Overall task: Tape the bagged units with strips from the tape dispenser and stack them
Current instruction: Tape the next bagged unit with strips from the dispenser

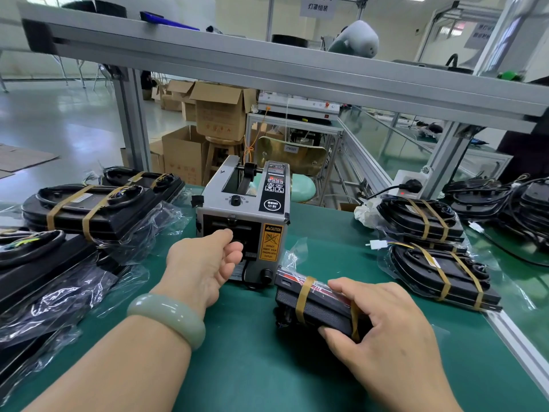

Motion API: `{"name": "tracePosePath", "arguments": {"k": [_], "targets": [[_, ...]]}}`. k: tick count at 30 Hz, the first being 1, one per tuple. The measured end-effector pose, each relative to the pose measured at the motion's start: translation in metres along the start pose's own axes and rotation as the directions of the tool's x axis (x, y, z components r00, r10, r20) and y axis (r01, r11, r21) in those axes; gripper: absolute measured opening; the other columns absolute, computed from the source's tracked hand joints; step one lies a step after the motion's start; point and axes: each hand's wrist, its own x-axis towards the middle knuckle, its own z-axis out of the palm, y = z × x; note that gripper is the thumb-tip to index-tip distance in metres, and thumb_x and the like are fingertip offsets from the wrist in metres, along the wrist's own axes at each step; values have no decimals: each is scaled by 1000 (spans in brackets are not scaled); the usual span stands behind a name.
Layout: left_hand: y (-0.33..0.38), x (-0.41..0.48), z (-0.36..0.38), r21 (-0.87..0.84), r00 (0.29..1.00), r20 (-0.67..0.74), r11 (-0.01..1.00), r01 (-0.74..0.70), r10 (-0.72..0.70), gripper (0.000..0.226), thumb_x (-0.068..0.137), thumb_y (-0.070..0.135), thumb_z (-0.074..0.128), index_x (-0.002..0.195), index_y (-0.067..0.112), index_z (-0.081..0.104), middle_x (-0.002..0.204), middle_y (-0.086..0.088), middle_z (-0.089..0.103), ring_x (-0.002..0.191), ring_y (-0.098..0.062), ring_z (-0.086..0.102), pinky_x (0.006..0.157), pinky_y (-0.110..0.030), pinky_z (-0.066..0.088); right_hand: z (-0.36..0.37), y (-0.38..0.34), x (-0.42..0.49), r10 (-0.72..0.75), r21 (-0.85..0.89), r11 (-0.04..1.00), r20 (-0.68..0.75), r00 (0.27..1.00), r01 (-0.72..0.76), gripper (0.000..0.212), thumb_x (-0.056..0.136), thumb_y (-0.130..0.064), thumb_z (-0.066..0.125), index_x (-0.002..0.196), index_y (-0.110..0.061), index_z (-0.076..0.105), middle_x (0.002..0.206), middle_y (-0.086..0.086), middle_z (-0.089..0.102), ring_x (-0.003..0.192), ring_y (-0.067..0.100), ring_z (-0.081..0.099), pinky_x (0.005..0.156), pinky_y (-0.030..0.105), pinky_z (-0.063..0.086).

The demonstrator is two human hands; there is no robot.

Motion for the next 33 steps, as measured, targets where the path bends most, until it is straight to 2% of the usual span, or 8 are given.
{"name": "tracePosePath", "arguments": {"k": [6,10,12,16,18,23,27,33], "targets": [[-2,-2,2,2,999,-35,1000,-5,5,12,87,12,63,77,8,62,55,-2,66,35,-2,55,33,-10,38,1,0,0,-4,9,1000,-9,1000,4,52,45,-38,73,96,-33,69,86,-40,47,79,6,45,73,12,37],[-8,-7,-2,-18,991,-71,994,-111,109,7,88,12,59,86,17,65,64,-1,66,38,-2,55,34,-12,40,0,0,0,-7,10,1000,-7,1000,7,52,45,-38,72,97,-34,68,89,-45,43,80,5,45,74,11,36],[-12,-11,-6,-82,988,-33,984,-155,153,15,90,10,57,92,22,64,56,2,65,38,-3,54,35,-13,40,0,-1,0,-14,9,1000,-9,1000,14,52,45,-38,73,97,-34,68,88,-45,43,80,6,45,73,11,36],[-17,-18,-6,-154,987,95,981,-117,132,16,93,11,54,95,24,63,47,6,61,37,-2,51,36,-11,39,0,-1,0,-21,10,1000,-6,1000,22,52,46,-37,73,97,-33,68,88,-44,42,80,6,45,73,11,36],[-20,-18,-5,-104,984,90,984,-143,152,15,94,11,54,94,23,64,50,5,61,38,-1,51,36,-12,39,-1,-1,0,-18,12,1000,-5,1000,18,51,46,-37,73,97,-33,68,87,-43,43,79,6,45,73,11,36],[-18,-11,-6,24,979,-81,983,-184,185,8,88,14,60,81,14,63,59,0,63,42,-5,51,34,-13,37,0,-1,0,-16,19,1000,1,1000,16,58,46,-38,72,103,-38,57,88,-46,43,80,5,45,74,11,35],[-8,-8,-3,59,995,-31,994,-94,96,11,89,17,61,82,9,62,47,3,65,33,-2,53,32,-11,37,1,-1,0,-18,7,1000,-1,1000,18,55,46,-39,72,100,-39,61,88,-46,41,80,5,44,74,10,34],[4,-2,3,109,998,-19,992,-61,63,11,91,16,58,92,5,61,45,1,64,32,-4,55,30,-12,37,1,-1,0,-7,-8,1000,-9,1000,7,51,45,-38,72,96,-34,67,86,-41,44,80,7,44,73,11,34]]}}
